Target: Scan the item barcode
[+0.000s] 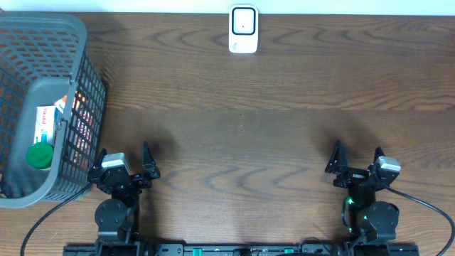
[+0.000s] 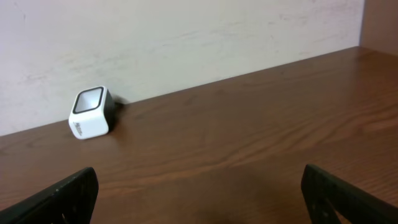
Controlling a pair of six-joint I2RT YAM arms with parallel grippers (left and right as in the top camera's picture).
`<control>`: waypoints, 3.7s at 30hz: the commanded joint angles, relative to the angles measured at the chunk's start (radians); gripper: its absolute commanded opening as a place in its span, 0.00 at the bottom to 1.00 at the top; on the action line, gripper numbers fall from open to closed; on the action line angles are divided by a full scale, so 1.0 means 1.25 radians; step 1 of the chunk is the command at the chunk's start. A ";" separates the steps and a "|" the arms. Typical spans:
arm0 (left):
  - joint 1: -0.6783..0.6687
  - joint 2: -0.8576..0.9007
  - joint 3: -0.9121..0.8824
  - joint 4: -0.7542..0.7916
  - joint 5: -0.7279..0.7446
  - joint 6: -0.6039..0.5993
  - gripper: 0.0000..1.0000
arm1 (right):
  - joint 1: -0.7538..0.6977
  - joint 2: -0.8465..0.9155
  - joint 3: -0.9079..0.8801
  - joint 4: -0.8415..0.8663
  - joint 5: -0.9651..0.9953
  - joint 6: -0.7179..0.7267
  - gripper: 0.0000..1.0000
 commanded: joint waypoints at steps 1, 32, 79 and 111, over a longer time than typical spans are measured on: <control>0.005 -0.005 -0.028 -0.008 -0.010 -0.010 0.99 | -0.009 -0.005 -0.001 -0.003 -0.002 -0.011 0.99; 0.005 -0.005 -0.028 -0.008 -0.010 -0.010 0.99 | -0.009 -0.005 -0.001 -0.003 -0.002 -0.011 0.99; 0.003 0.081 0.081 0.052 0.388 -0.023 0.99 | -0.009 -0.005 -0.001 -0.003 -0.002 -0.011 0.99; 0.390 1.086 1.591 -0.950 0.090 -0.261 0.99 | -0.009 -0.005 -0.001 -0.003 -0.002 -0.011 0.99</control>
